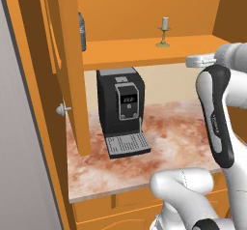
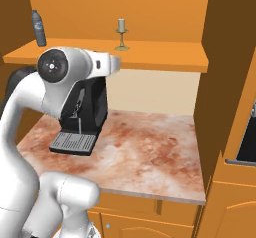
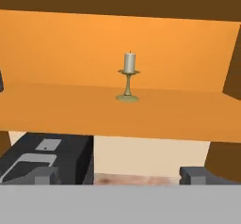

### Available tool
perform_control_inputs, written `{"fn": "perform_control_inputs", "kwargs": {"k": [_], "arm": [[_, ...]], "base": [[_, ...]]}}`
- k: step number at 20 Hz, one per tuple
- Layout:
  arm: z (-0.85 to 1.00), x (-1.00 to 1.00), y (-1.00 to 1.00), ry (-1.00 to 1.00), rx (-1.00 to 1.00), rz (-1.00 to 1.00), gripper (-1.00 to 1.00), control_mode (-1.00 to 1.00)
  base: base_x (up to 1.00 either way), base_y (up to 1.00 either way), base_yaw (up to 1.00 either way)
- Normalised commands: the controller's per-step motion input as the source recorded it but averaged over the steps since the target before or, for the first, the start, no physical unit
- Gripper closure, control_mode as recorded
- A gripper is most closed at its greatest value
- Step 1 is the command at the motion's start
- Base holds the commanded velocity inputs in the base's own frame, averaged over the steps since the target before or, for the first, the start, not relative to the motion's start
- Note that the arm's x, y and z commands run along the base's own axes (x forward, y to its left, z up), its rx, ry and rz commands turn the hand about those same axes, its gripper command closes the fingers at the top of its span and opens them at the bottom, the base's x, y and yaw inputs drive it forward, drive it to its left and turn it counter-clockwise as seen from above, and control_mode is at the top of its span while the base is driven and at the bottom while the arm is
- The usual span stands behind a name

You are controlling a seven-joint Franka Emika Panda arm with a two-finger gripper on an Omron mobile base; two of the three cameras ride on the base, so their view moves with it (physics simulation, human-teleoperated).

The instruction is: Pick the candle and candle from the dining table and place them in the open cabinet. Close the cabinet after placing the objects.

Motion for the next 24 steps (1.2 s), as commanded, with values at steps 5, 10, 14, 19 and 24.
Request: {"fn": "perform_control_inputs", "kwargs": {"k": [5, 10, 14, 19, 24], "arm": [[-0.52, -0.82, 0.00, -0.01, -0.02, -0.09, -1.00, -1.00], [-0.39, -0.88, 0.00, -0.05, -0.01, -0.08, -1.00, -1.00], [-0.05, -0.20, 0.00, 0.01, 0.00, -0.02, -1.00, -1.00], [0.00, -0.20, 0.00, -0.06, 0.00, -0.01, -1.00, -1.00], [0.00, -0.16, 0.00, -0.03, 0.00, -0.03, -1.00, 1.00]], "base": [[0.00, 0.00, 0.00], [0.00, 0.00, 0.00], [0.00, 0.00, 0.00], [0.00, 0.00, 0.00], [-0.79, 0.00, -0.18]]}}
